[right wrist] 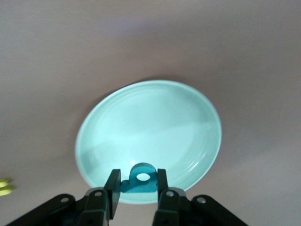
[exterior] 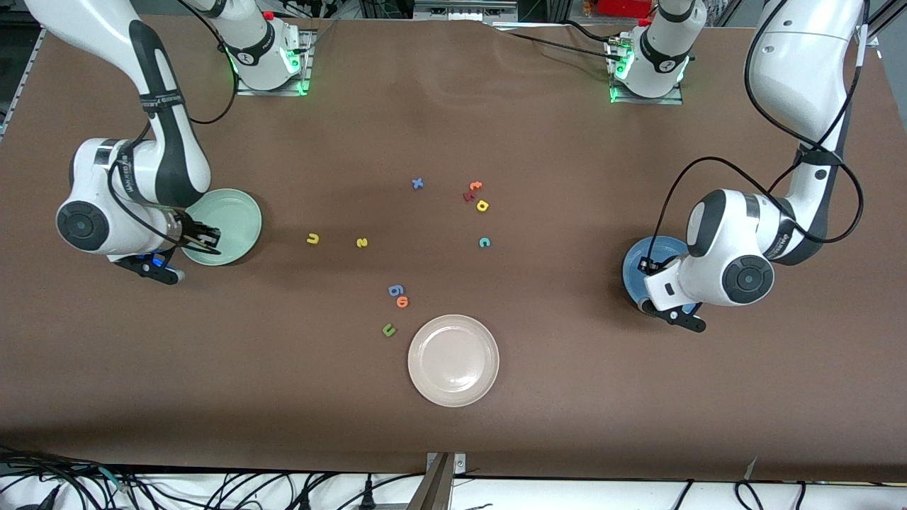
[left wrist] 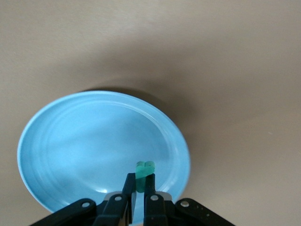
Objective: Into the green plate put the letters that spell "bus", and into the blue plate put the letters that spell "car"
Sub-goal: 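Carry the right gripper's letter to the green plate while the left goes to blue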
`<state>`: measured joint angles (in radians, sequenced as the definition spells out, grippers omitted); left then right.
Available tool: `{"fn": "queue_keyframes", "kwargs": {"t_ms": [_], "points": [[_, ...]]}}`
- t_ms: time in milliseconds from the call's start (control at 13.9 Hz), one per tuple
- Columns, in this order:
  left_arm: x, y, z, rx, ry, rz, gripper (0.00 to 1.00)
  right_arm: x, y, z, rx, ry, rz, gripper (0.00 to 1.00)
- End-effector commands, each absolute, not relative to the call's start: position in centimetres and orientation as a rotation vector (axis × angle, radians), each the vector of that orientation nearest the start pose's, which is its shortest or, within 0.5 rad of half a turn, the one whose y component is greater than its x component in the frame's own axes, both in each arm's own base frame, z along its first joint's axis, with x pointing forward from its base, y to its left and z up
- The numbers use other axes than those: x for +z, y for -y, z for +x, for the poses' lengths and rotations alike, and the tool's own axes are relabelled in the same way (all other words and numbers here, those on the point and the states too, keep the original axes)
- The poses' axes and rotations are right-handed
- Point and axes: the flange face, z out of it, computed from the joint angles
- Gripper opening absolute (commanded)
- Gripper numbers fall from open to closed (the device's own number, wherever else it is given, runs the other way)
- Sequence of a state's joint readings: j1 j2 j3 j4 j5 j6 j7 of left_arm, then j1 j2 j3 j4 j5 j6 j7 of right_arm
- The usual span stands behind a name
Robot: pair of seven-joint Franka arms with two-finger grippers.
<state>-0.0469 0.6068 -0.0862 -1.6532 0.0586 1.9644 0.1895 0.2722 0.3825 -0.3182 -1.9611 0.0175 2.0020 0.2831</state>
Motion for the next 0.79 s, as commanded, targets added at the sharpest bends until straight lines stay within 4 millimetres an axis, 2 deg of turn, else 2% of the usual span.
{"fn": "queue_keyframes", "kwargs": {"t_ms": [0, 72, 144, 216, 361, 433, 505, 577, 649, 721], "points": [[23.0, 6.8, 64.8, 0.417, -0.576, -3.047, 0.00, 23.4, 3.6, 56.7, 0.459, -0.444, -3.213, 0.10], [22.9, 6.7, 64.8, 0.415, -0.573, -3.050, 0.00, 22.2, 4.3, 56.3, 0.434, -0.460, -3.215, 0.11], [22.8, 6.8, 64.7, 0.419, -0.579, -3.047, 0.37, 21.3, 4.5, 55.8, 0.423, -0.462, -3.219, 0.14], [22.7, 7.0, 64.7, 0.427, -0.606, -3.044, 0.99, 20.7, 4.6, 55.5, 0.441, -0.453, -3.220, 0.24], [22.8, 6.8, 64.6, 0.434, -0.620, -3.042, 1.00, 20.6, 4.6, 55.4, 0.455, -0.431, -3.219, 0.26], [22.9, 6.9, 64.5, 0.446, -0.619, -3.041, 1.00, 20.6, 4.8, 55.3, 0.458, -0.436, -3.217, 0.41], [23.1, 7.6, 64.5, 0.455, -0.603, -3.043, 1.00, 20.7, 4.8, 55.3, 0.455, -0.436, -3.217, 0.83], [23.3, 8.3, 64.4, 0.451, -0.569, -3.059, 1.00, 21.2, 4.7, 55.5, 0.441, -0.434, -3.216, 0.99], [23.4, 9.0, 64.4, 0.443, -0.529, -3.072, 1.00, 21.9, 4.4, 55.7, 0.430, -0.429, -3.213, 0.99], [23.6, 11.4, 64.2, 0.432, -0.506, -3.126, 1.00, 22.9, 3.6, 55.8, 0.447, -0.428, -3.207, 0.99]]}}
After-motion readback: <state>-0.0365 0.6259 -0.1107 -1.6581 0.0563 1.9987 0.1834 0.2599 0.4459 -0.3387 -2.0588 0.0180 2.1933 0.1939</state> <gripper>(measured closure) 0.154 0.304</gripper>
